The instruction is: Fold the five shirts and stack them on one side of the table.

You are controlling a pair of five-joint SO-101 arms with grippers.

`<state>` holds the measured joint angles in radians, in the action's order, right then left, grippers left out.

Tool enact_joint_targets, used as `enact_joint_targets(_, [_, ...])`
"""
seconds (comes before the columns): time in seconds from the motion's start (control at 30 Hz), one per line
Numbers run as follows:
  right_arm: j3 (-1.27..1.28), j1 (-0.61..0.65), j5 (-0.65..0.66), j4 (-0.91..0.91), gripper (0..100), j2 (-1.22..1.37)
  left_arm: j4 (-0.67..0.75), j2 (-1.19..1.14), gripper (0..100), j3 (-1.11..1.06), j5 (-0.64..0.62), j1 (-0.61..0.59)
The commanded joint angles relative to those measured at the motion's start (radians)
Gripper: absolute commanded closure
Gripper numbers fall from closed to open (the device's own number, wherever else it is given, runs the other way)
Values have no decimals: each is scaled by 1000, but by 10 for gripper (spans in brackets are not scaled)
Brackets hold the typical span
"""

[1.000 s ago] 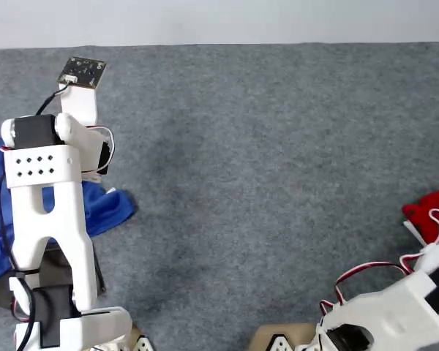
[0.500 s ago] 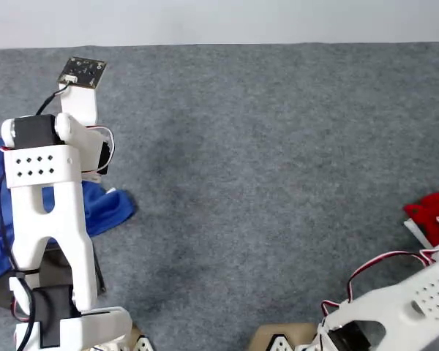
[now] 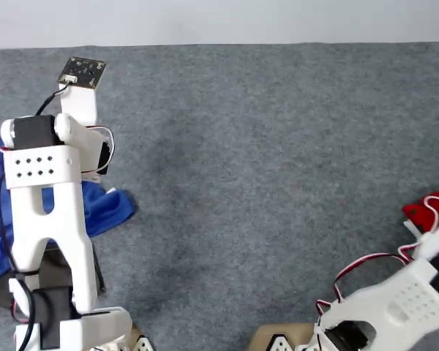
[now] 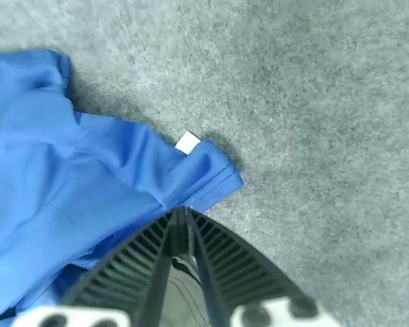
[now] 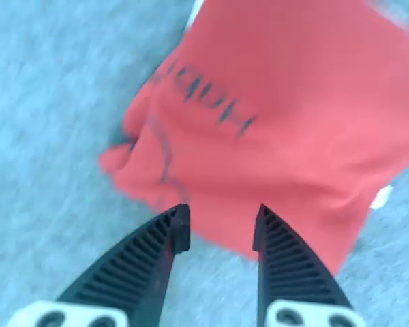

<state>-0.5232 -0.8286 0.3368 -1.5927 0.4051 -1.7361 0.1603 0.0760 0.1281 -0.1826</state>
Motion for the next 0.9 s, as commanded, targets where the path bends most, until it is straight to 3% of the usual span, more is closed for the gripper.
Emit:
enact_joint_targets(0.0, [-25,36,-11,-53,838,64,-20,89,994,1,2,2])
enact_joint_targets(0.17, [-46,50,-8,-28,838,240,-20,163,994,-101,2,2])
enact_joint_targets(0.37, [-233,47,-5,-177,838,211,-17,282,994,-223,6,2])
enact_joint_targets(0.73, [-242,47,-9,-203,838,-128,-17,393,992,-254,8,-5])
enact_joint_targets(0.87, [-64,73,-5,-203,838,-260,21,354,964,-249,46,-121])
